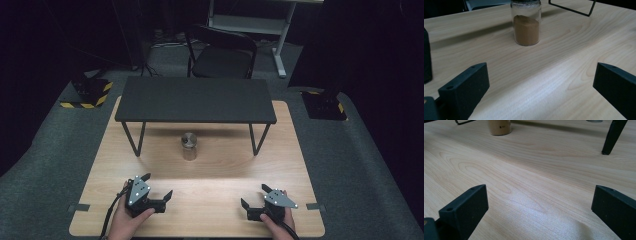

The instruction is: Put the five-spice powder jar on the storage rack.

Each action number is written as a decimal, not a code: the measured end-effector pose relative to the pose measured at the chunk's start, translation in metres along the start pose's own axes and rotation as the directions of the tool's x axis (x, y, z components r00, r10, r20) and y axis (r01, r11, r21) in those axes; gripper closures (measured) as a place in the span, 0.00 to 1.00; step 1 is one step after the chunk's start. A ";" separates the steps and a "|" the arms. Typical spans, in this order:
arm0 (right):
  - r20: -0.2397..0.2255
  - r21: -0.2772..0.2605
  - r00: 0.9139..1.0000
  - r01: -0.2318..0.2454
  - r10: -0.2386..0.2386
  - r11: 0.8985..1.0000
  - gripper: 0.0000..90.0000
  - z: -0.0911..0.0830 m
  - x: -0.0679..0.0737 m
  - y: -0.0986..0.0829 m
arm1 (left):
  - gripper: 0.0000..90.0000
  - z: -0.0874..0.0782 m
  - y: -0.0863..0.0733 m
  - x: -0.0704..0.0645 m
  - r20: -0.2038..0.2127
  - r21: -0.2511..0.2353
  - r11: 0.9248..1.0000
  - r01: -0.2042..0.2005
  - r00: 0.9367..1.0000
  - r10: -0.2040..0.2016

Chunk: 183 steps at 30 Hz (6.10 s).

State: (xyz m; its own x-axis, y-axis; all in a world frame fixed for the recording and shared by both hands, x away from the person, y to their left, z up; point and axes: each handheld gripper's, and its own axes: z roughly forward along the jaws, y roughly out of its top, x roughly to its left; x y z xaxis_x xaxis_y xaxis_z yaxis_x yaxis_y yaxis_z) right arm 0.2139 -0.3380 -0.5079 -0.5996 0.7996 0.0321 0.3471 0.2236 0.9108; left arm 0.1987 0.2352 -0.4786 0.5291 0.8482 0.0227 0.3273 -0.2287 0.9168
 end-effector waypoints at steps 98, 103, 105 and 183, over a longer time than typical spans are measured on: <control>-0.001 -0.037 1.000 -0.015 0.015 0.999 0.01 -0.003 -0.001 -0.007 | 0.34 0.060 0.020 -0.016 -0.055 -0.214 0.969 0.126 0.988 -0.141; 0.003 -0.036 1.000 -0.015 0.016 0.999 0.01 -0.002 0.000 -0.007 | 0.34 0.038 0.025 -0.024 -0.074 -0.231 0.966 0.117 0.988 -0.138; 0.005 -0.036 1.000 -0.017 0.017 0.999 0.01 -0.002 0.000 -0.007 | 0.34 0.033 0.028 -0.026 -0.083 -0.231 0.966 0.119 0.986 -0.141; -0.012 -0.059 1.000 -0.023 0.023 0.998 0.01 -0.004 -0.003 -0.011 | 0.34 0.088 0.195 0.004 -0.210 -0.317 0.948 0.035 0.972 -0.106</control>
State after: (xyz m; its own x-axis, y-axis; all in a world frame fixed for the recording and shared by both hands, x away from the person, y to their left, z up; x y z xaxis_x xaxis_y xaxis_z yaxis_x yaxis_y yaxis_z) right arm 0.2089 -0.3456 -0.5165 -0.6004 0.7976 0.0577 0.3175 0.1716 0.9326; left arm 0.3338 0.1519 -0.3351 0.3153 0.9490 0.0088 0.0802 -0.0359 0.9961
